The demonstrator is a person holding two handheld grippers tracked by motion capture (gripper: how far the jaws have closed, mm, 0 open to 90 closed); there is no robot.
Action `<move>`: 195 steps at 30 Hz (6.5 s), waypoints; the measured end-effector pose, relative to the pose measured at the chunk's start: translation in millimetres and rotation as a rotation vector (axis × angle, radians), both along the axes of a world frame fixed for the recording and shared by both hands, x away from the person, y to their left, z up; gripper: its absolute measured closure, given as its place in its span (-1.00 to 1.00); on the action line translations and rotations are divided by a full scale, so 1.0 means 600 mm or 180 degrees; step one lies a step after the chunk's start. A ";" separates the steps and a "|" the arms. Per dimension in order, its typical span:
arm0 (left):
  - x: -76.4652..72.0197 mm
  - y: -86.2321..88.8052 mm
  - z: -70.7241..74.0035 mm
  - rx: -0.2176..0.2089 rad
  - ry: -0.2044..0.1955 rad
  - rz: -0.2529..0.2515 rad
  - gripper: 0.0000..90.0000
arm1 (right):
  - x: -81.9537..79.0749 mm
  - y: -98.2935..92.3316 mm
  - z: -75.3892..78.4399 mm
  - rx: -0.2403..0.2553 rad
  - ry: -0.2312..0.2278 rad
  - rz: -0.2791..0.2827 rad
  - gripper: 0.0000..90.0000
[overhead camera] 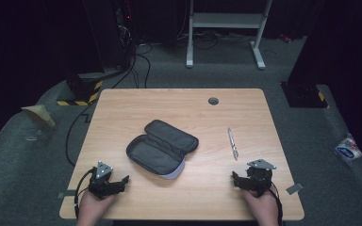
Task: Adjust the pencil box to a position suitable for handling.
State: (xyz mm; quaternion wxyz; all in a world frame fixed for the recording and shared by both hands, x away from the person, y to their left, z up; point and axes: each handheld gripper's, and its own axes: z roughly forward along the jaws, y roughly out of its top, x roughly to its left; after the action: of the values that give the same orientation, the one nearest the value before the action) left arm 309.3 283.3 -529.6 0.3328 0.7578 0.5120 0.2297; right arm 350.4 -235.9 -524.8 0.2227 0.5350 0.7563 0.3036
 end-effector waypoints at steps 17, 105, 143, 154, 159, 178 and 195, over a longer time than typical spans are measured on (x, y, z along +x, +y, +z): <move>-0.002 -0.001 0.000 -0.0003 -0.0021 0.0011 -0.54 | 0.000 0.000 0.000 -0.0001 0.0000 -0.0003 -0.82; 0.060 -0.062 0.047 -0.0375 -0.0275 -0.0239 0.65 | -0.004 -0.004 0.002 0.0019 -0.0079 -0.0008 -0.54; 0.019 -0.177 0.051 -0.0245 -0.0284 -0.1016 0.74 | -0.007 -0.004 0.002 0.0025 -0.0114 0.0035 -0.38; 0.035 -0.207 0.048 -0.0291 -0.0371 -0.1021 0.74 | -0.007 -0.003 0.002 0.0020 -0.0120 0.0037 -0.37; 0.038 -0.209 0.046 -0.0284 -0.0389 -0.1020 0.73 | -0.007 -0.003 0.002 0.0019 -0.0119 0.0036 -0.37; 0.031 -0.180 0.062 -0.0486 -0.0479 -0.0904 0.50 | -0.007 -0.003 0.002 0.0020 -0.0119 0.0037 -0.37; 0.055 -0.088 0.019 0.0040 -0.0135 -0.0324 0.07 | -0.007 -0.005 0.002 0.0044 -0.0122 0.0032 -0.34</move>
State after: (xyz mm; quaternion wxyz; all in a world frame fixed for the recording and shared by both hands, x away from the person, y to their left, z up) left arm 342.1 230.3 -518.2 0.3501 0.7799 0.4642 0.2316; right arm 346.0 -238.9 -523.3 0.2319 0.5268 0.7525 0.3201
